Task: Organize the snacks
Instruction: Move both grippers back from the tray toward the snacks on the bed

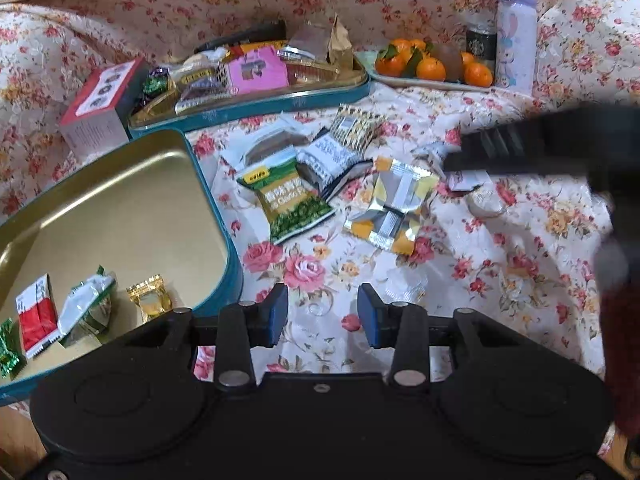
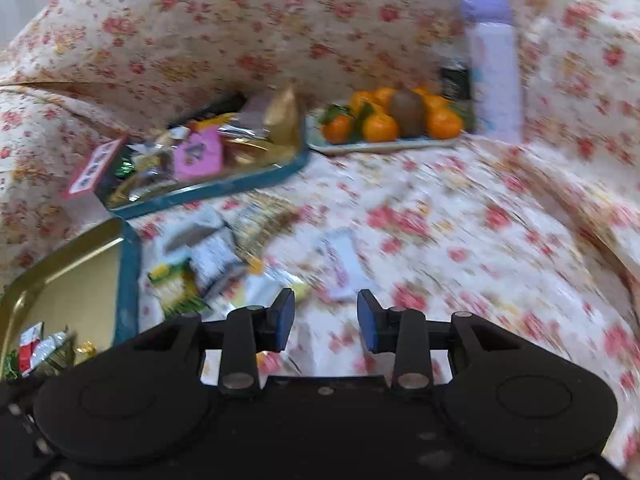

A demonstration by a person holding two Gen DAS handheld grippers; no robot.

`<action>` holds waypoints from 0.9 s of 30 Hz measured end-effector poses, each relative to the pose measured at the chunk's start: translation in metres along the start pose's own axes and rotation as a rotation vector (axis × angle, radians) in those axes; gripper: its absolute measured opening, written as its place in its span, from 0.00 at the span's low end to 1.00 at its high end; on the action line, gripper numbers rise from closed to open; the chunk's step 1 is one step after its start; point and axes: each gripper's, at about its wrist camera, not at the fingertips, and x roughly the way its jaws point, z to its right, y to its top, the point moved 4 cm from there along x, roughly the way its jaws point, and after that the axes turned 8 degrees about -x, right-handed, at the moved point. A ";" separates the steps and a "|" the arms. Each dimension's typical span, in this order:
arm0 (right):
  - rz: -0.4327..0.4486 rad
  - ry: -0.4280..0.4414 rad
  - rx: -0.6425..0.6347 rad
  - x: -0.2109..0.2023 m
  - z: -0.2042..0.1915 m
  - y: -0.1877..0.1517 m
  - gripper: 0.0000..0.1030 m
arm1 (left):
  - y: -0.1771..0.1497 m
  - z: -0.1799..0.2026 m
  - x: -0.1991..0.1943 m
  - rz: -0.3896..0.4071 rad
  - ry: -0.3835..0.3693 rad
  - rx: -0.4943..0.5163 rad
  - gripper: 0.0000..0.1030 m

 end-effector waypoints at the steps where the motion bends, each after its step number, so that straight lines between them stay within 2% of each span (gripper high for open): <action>1: 0.003 0.012 -0.013 0.003 -0.003 0.006 0.36 | -0.001 0.000 0.002 -0.009 0.002 -0.003 0.47; 6: 0.000 0.169 -0.108 0.030 -0.032 0.049 0.40 | -0.008 -0.002 0.009 -0.035 -0.001 -0.032 0.48; 13: -0.020 0.265 -0.301 0.081 -0.095 0.091 0.40 | -0.012 0.000 0.007 -0.014 0.006 -0.041 0.48; 17: -0.058 0.269 -0.363 0.112 -0.119 0.100 0.40 | -0.013 0.000 0.007 -0.012 -0.002 -0.046 0.48; 21: -0.103 0.235 -0.475 0.133 -0.135 0.091 0.41 | -0.013 0.002 0.008 -0.012 0.001 -0.054 0.51; 23: -0.094 0.213 -0.530 0.134 -0.137 0.084 0.48 | -0.013 0.003 0.008 -0.010 0.003 -0.047 0.52; 27: -0.113 0.212 -0.554 0.125 -0.127 0.078 0.48 | -0.013 0.001 0.009 -0.016 -0.009 -0.055 0.52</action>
